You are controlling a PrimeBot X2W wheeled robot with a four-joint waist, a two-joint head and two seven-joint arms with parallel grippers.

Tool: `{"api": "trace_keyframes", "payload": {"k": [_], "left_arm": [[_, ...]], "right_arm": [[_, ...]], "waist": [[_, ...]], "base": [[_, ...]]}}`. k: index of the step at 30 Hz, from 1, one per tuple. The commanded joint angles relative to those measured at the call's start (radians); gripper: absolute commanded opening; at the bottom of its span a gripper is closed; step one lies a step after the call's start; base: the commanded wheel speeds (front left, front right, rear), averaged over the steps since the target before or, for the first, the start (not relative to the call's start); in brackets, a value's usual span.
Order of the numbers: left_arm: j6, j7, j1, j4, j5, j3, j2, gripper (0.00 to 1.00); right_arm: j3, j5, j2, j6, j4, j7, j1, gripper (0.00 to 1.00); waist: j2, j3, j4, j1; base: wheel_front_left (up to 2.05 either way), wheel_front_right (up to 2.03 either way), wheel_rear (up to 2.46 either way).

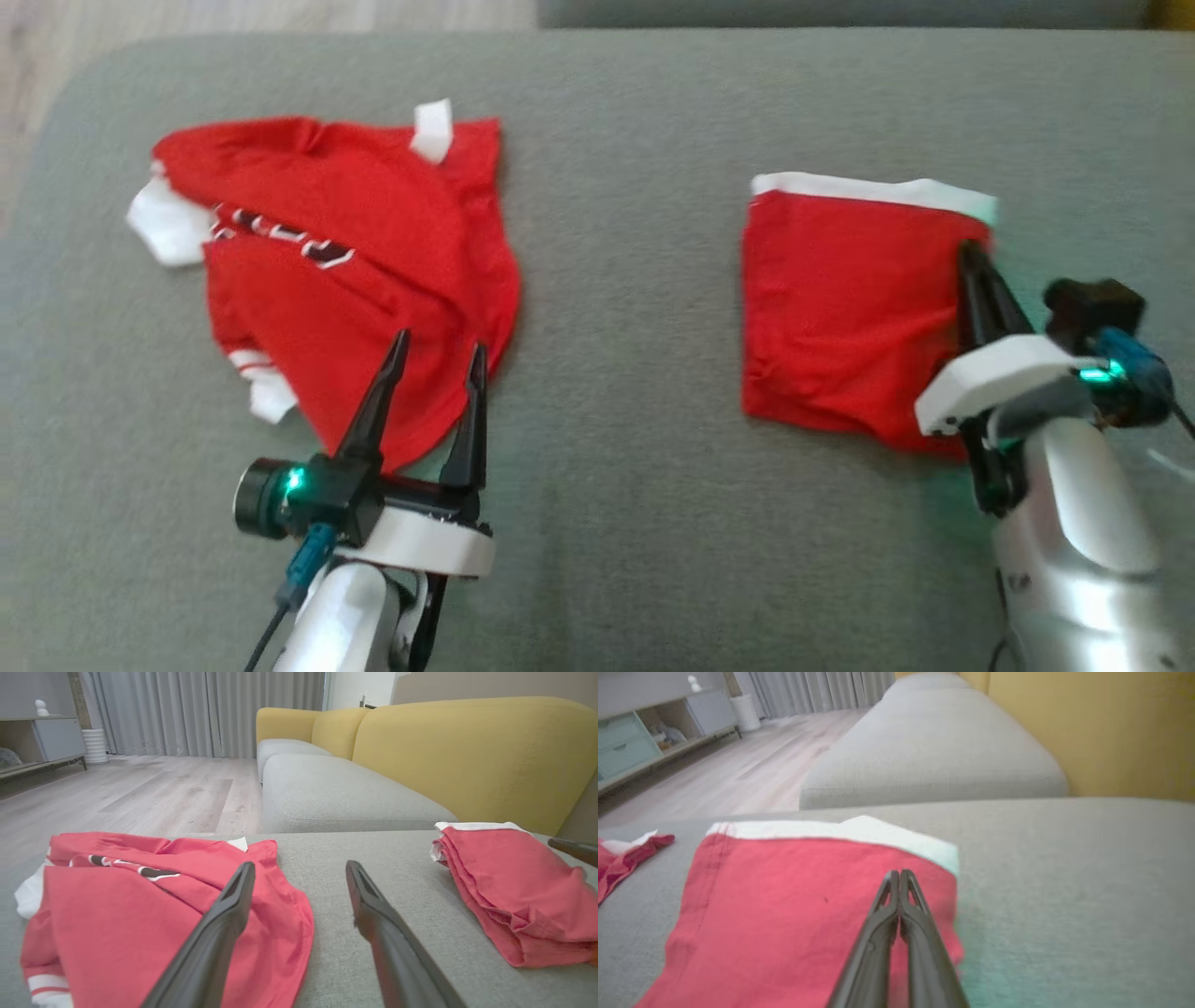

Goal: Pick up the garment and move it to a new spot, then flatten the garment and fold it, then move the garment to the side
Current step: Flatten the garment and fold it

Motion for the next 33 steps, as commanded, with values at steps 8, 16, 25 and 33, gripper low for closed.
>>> {"api": "trace_keyframes", "payload": {"k": [8, 16, 25, 33], "left_arm": [[0.007, -0.01, -0.051, -0.019, -0.007, 0.009, 0.002, 1.0], [0.015, -0.01, -0.046, -0.01, -0.015, 0.006, 0.002, 1.0], [0.018, -0.01, -0.048, -0.008, -0.022, -0.011, 0.002, 1.0], [0.026, -0.01, -0.029, 0.0, -0.021, 0.002, 0.002, 1.0]], "right_arm": [[-0.061, -0.132, -0.002, -0.001, 0.23, -0.055, -0.163, 0.0], [0.134, -0.012, -0.002, -0.001, 0.326, -0.138, -0.244, 0.0], [0.302, 0.076, -0.002, -0.001, 0.46, -0.121, -0.269, 0.0], [0.315, 0.139, -0.002, -0.001, 0.463, -0.146, -0.256, 0.0]], "waist": [[0.0, 0.038, 0.076, -0.0002], [0.0, 0.018, 0.08, -0.0002], [0.0, 0.018, 0.091, -0.0002], [0.0, -0.022, 0.08, -0.0002]], "base": [[0.0, 0.0, 0.0], [0.0, 0.0, 0.0], [0.0, 0.0, 0.0], [0.0, 0.0, 0.0]]}}
